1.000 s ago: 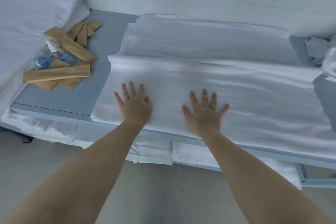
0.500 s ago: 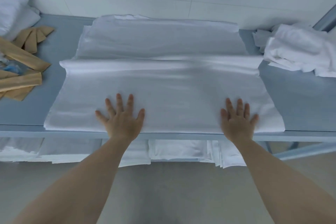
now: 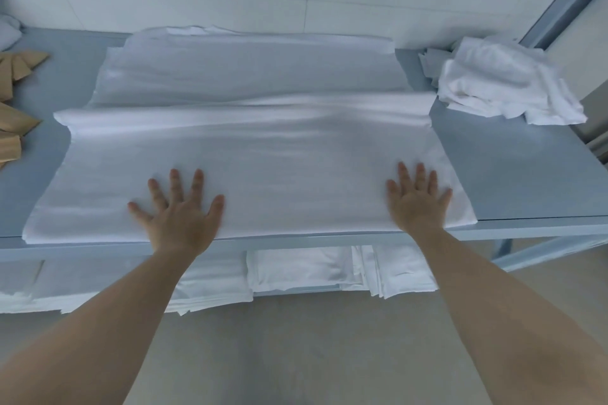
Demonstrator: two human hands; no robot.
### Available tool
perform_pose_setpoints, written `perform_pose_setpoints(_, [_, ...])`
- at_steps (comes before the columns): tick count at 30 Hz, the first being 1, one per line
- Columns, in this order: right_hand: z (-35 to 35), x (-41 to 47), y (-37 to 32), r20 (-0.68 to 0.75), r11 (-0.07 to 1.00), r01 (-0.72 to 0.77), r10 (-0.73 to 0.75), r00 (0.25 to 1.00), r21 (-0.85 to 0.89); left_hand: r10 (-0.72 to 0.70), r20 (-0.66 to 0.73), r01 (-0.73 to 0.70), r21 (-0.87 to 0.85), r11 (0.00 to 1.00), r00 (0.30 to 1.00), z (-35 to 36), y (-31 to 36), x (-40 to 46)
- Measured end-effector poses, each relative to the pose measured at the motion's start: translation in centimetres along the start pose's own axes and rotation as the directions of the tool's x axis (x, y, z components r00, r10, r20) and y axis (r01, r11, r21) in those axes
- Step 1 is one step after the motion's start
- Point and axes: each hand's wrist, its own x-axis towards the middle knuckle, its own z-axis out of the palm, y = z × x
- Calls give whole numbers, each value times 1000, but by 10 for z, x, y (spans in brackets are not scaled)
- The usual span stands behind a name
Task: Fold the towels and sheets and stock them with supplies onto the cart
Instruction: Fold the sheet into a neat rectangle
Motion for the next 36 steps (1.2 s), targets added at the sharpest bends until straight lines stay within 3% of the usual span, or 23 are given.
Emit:
perform_pose_setpoints(2, [-3,-1,12,27,988,-138,136,990,70,29,-1,-29,-14,999,1000,-2,-1,-1])
perform_pose_setpoints(4, [-6,-10,-1,42,989,-140,138,990,57,95,2,-95,-12,995,995,-3,-4,-3])
perform_pose_setpoints(6, [-3,-31,-28,48,997,77,-77,996,10,185,8,-185,30,982,983,-3,-10,-7])
perform_pose_setpoints(9, [16,-75,-52,43,895,430,-428,903,-116,290,20,-290,112,950,957,0,-23,-15])
perform_pose_setpoints(13, [21,-96,-43,-82,841,500,-524,847,-207,361,3,-358,151,922,932,3,-30,-29])
perform_pose_setpoints(17, [19,-103,-39,-59,863,452,-476,878,-224,373,-1,-366,186,912,928,1,-31,-44])
perform_pose_setpoints(25, [-10,-137,-38,-13,915,383,-388,922,-129,322,217,-357,150,922,922,-34,-33,-75])
perform_pose_setpoints(28, [-23,-158,-36,-58,918,390,-394,917,-76,343,252,-382,127,915,905,-49,-41,-88])
perform_pose_setpoints(31, [-32,-181,-30,-158,925,369,-352,923,94,379,199,-386,-3,923,904,-60,-56,-104])
perform_pose_setpoints(36, [-47,-215,-13,-253,909,352,-295,921,224,429,-70,-434,-84,897,901,-86,-76,-134])
